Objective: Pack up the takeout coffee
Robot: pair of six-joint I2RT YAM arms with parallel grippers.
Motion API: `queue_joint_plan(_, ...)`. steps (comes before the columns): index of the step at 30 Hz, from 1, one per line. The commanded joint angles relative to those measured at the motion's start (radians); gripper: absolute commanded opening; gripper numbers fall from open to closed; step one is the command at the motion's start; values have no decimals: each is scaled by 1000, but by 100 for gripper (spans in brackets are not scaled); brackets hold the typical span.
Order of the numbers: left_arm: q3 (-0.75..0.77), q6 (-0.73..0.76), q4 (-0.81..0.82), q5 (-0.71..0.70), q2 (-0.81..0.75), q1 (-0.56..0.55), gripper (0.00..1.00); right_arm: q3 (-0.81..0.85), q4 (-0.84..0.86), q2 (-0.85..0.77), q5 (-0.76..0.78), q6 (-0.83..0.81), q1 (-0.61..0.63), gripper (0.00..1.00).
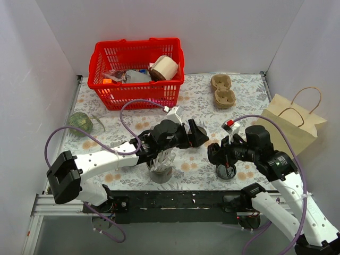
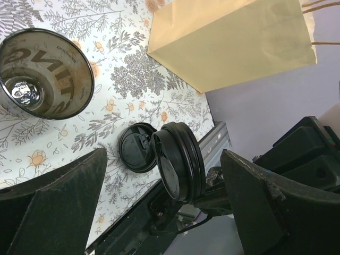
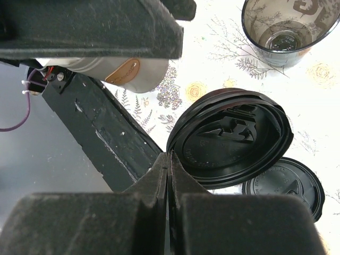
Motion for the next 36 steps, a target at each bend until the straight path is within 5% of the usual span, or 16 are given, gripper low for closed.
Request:
queue_joint_plan(1, 33, -27, 19, 32, 19, -1, 88, 12, 21, 19, 21, -62, 1, 1)
queue_joint_plan(16, 52, -42, 42, 171, 137, -1, 79, 6, 19, 25, 44, -94, -1, 1)
queue_joint_plan(36, 95, -100, 94, 301, 295, -1, 45, -43, -5, 51, 210, 24, 1, 1)
